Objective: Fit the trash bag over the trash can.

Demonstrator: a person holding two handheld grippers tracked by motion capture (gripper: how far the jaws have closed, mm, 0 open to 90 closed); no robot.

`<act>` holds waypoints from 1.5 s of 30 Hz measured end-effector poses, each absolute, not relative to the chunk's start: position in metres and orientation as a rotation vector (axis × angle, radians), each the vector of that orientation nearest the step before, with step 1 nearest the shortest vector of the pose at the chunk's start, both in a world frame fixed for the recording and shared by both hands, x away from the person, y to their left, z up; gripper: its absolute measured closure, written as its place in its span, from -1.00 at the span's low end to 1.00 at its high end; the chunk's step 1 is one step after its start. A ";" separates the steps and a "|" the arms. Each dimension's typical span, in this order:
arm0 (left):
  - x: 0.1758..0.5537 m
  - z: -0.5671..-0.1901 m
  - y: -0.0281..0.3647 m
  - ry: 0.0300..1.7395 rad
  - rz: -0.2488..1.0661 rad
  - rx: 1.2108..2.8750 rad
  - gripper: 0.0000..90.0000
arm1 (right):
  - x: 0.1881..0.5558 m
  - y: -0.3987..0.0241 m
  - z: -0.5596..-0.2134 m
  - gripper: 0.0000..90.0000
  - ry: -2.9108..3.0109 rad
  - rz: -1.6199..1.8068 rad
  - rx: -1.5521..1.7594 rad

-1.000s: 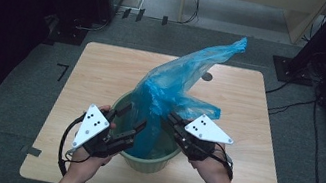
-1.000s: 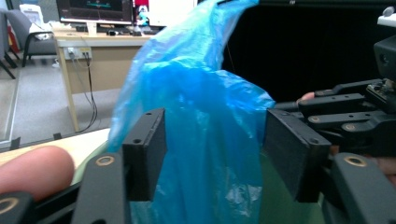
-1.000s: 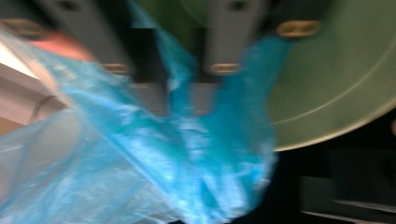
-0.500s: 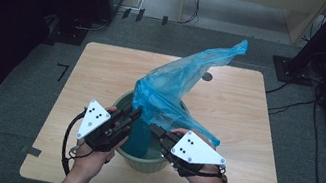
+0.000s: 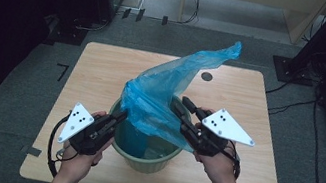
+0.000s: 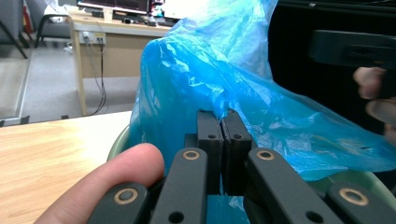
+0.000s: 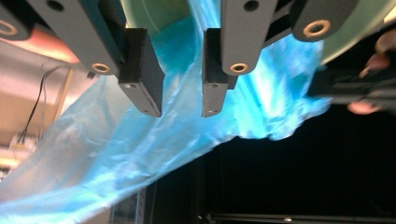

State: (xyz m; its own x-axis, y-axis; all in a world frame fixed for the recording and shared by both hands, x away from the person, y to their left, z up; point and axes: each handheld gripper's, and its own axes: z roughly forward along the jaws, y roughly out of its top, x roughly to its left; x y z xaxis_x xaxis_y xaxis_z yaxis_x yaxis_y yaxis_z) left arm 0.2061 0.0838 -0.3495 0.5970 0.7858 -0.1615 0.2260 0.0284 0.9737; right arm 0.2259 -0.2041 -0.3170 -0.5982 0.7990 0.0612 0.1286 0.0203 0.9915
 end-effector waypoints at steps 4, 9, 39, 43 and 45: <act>0.205 -0.352 0.086 0.875 0.536 1.525 0.96 | 0.241 -0.198 -0.315 0.36 1.808 1.602 0.974; 0.204 -0.356 0.092 0.852 0.525 1.532 0.96 | 0.259 -0.197 -0.309 0.26 1.831 1.630 1.105; 0.199 -0.290 0.063 0.856 0.587 1.416 -0.08 | 0.216 -0.144 -0.307 1.00 1.821 1.622 0.871; 0.209 -0.293 0.054 0.878 0.518 1.429 -0.14 | 0.204 -0.136 -0.309 1.00 1.832 1.589 0.734; 0.209 -0.294 0.054 0.889 0.526 1.412 -0.05 | 0.202 -0.133 -0.311 1.00 1.837 1.568 0.691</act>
State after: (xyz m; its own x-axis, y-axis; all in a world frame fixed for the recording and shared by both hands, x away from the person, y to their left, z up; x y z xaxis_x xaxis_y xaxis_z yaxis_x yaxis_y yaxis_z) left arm 0.2090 0.0538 -0.2935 0.5895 0.7789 -0.2142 0.1874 0.1261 0.9742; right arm 0.2017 -0.1330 -0.3112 -0.6713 0.7315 -0.1198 -0.0036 0.1583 0.9874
